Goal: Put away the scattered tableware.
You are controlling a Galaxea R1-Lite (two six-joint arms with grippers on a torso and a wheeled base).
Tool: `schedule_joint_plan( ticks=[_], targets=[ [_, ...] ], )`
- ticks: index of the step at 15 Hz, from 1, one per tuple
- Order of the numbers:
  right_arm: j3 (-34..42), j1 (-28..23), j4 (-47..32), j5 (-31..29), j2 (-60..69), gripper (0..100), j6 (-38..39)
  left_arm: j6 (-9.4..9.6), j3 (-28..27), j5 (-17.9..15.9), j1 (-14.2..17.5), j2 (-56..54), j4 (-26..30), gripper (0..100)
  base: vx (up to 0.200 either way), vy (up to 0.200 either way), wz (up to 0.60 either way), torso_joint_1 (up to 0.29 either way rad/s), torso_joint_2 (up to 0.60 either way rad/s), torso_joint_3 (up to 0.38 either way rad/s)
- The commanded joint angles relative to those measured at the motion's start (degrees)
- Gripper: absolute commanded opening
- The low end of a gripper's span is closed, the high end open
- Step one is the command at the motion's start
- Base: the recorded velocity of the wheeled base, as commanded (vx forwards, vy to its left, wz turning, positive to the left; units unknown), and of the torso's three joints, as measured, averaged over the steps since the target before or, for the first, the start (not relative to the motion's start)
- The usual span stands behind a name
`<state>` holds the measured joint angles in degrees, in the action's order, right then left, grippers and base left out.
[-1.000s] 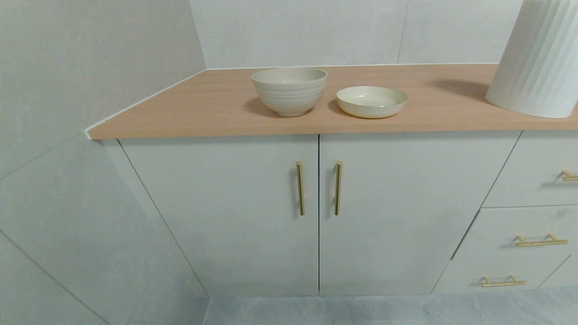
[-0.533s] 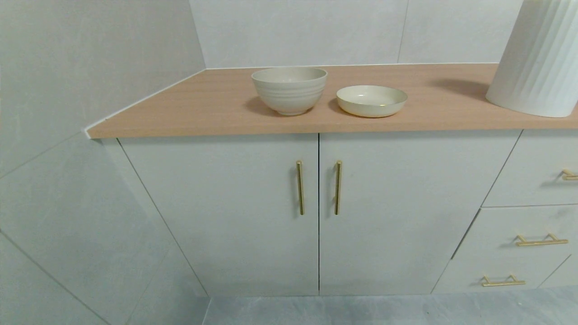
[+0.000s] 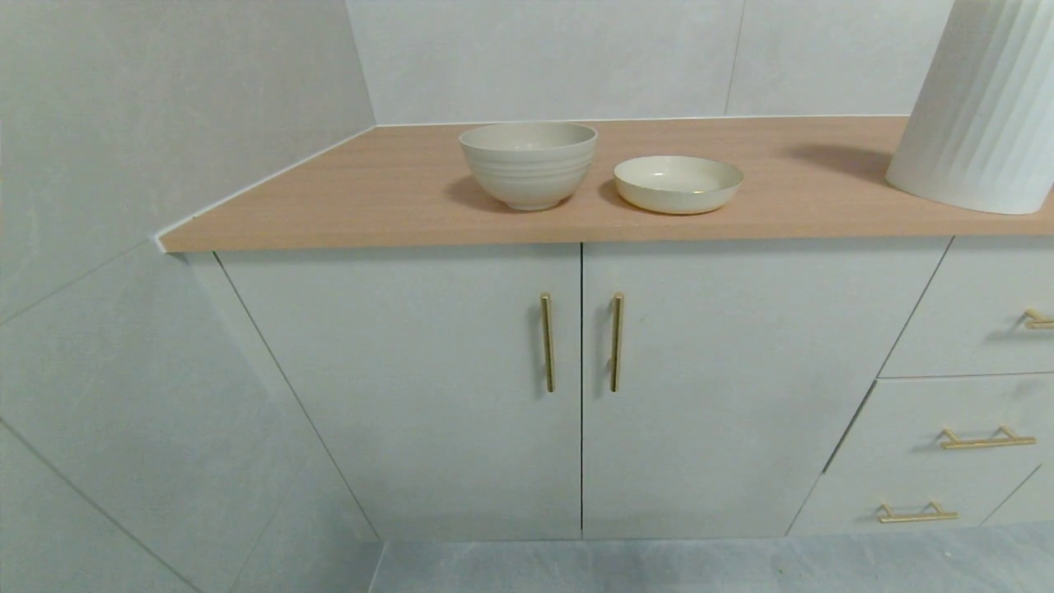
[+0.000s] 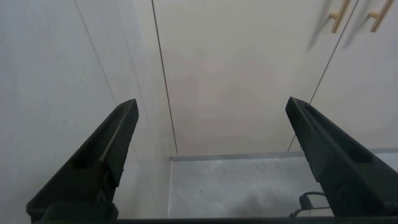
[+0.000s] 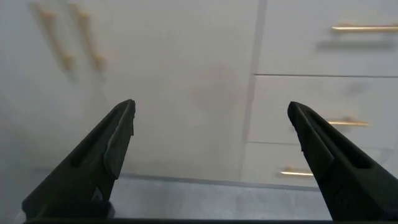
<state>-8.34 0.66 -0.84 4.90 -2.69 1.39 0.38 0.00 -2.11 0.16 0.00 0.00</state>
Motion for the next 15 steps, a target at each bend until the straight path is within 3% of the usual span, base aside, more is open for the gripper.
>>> schedule_joint_plan(
  ticks=[1, 4, 5, 7, 8, 11, 13, 15],
  targets=[
    [-3.1, 1.1, -0.7, 6.7, -12.3, 100, 1.0, -0.03, 0.0, 0.0, 0.0, 0.0, 0.0, 100, 0.0, 0.0, 0.0, 0.0, 0.0, 0.0],
    [-3.9, 4.7, -0.2, 18.3, -23.8, 100, 0.8, -0.03, 0.0, 0.0, 0.0, 0.1, 0.0, 100, 0.0, 0.0, 0.0, 0.0, 0.0, 0.0],
    [-5.1, 6.0, -0.2, 19.7, -27.8, 100, 0.8, -0.03, 0.0, 0.0, 0.0, 0.1, 0.0, 100, 0.0, 0.0, 0.0, 0.0, 0.0, 0.0],
    [-6.7, 8.7, 0.4, 19.7, -33.8, 100, 0.8, -0.03, 0.0, 0.0, 0.0, 0.1, 0.0, 100, 0.0, 0.0, 0.0, 0.0, 0.0, 0.0],
    [-8.9, 12.6, 4.1, 19.6, -41.4, 100, 1.1, -0.03, 0.0, 0.0, 0.0, 0.1, 0.0, 100, 0.0, 0.0, 0.0, 0.0, 0.0, 0.0],
    [-10.8, 17.0, 11.9, 17.8, -52.6, 100, 1.2, -0.03, 0.0, 0.0, 0.0, 0.1, 0.0, 100, 0.0, 0.0, 0.0, 0.0, 0.0, 0.0],
    [-14.8, 25.8, 26.3, 10.7, -69.6, 100, 1.1, -0.03, 0.0, 0.1, 0.0, 0.1, 0.0, 100, 0.0, 0.0, 0.0, 0.0, 0.0, 0.0],
    [-18.0, 30.0, 35.2, 8.9, -79.4, 100, 1.2, -0.03, 0.0, 0.1, 0.0, 0.1, 0.0, 100, 0.0, 0.0, 0.0, 0.0, 0.0, 0.0]
  ],
)
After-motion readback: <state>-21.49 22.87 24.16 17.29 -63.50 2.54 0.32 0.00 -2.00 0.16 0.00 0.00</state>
